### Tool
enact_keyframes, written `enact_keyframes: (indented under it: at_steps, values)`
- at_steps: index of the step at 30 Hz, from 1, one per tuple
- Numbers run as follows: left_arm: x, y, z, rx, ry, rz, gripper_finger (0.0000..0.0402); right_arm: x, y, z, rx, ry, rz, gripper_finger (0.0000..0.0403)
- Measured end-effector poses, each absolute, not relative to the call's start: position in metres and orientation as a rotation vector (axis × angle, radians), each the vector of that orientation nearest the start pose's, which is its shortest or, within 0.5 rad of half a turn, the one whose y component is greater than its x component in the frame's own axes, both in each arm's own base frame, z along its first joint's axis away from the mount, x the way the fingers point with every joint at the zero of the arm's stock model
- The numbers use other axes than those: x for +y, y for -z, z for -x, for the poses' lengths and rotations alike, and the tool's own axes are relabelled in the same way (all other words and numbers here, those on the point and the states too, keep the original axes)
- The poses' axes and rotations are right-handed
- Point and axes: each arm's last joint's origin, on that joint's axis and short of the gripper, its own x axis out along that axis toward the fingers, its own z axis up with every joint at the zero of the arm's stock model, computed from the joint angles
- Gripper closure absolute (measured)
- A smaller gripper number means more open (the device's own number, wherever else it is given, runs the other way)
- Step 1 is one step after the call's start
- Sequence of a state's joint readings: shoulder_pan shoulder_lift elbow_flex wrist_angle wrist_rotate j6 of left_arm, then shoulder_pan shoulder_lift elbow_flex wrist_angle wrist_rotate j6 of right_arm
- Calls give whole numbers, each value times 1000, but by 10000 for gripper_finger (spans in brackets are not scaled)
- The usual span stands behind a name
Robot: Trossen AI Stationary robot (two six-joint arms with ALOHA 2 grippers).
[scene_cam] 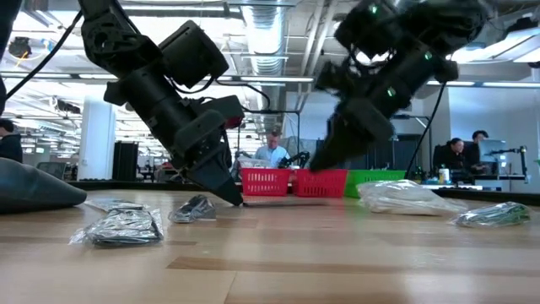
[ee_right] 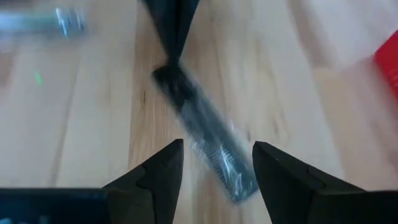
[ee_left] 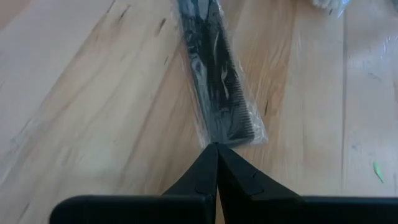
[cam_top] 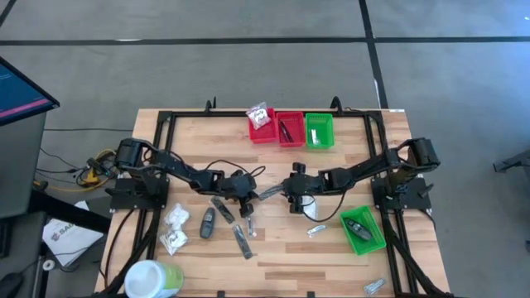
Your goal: Pick & Place Travel size toiletries
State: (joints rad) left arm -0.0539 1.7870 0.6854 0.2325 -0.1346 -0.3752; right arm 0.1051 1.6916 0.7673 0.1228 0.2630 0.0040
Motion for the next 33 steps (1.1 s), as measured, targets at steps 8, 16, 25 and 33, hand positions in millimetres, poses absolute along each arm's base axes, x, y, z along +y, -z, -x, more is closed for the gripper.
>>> enact_keyframes:
  at_steps: [8,16,25,33]
  values:
    - [-10,-94,-301,874,-235,276,401,26,-101,-331,842,180,180,207]
    - [-17,-105,-296,844,-240,211,401,30,-113,-334,866,203,217,197]
    - [-17,-112,-303,738,-285,199,401,31,-114,-334,865,201,211,193]
    - [-14,-116,-308,692,-282,210,401,25,-117,-340,818,88,128,192]
